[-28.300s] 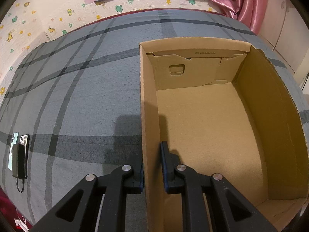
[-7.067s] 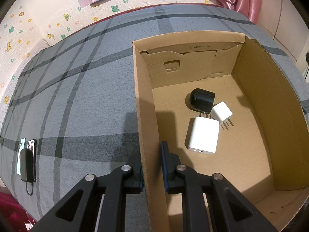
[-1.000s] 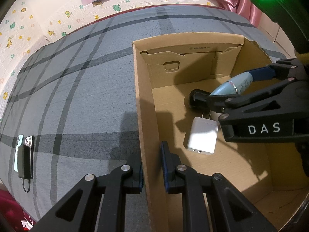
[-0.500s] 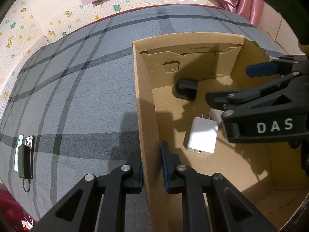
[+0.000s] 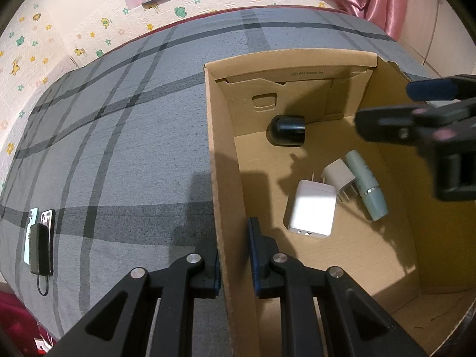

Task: Organize rigid objects
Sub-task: 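Open the right gripper to drop the bottle into the box, then move the right gripper back toward the white power bank, then close the right gripper on the keyring carabiner and lift, then carry the keyring over the box held by the left gripper, then open the right gripper to drop the keyring into the box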

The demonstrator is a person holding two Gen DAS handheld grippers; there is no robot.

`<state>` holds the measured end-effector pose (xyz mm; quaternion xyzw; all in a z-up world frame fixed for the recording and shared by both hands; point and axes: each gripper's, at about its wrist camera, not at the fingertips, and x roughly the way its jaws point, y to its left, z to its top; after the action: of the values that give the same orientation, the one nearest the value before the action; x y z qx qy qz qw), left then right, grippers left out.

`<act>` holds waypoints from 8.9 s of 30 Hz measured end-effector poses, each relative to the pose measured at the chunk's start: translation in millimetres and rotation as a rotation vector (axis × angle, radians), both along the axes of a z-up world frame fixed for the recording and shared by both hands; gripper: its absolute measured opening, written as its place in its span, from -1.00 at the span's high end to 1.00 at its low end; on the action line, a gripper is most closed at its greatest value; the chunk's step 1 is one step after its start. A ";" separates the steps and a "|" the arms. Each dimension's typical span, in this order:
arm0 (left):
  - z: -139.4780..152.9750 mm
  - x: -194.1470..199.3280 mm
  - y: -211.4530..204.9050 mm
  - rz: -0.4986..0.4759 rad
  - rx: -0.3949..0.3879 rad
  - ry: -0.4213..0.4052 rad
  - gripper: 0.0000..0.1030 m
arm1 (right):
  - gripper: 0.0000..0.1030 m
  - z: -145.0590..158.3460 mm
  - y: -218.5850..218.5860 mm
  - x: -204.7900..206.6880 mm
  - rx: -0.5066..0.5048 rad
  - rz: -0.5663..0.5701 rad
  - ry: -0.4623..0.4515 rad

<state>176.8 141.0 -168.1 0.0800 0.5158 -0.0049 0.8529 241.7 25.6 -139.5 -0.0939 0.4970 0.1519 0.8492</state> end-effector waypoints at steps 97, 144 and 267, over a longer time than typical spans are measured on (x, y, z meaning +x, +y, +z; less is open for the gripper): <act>1.2 -3.4 -5.8 0.013 0.029 -0.002 0.69 | -0.83 -126.8 -216.4 -71.3 -0.027 -0.376 0.066; 1.2 -3.7 -4.8 0.013 0.023 -0.003 0.69 | 0.31 -4.0 -188.2 -98.7 0.017 -0.313 -0.138; 0.5 -2.6 -5.7 0.013 0.028 0.001 0.69 | -0.97 3.0 -14.5 -38.7 0.054 -0.017 -0.049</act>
<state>174.2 135.3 -167.6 0.0884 0.5167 0.0076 0.8515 203.0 11.1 -136.5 -0.0705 0.4724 0.1559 0.8646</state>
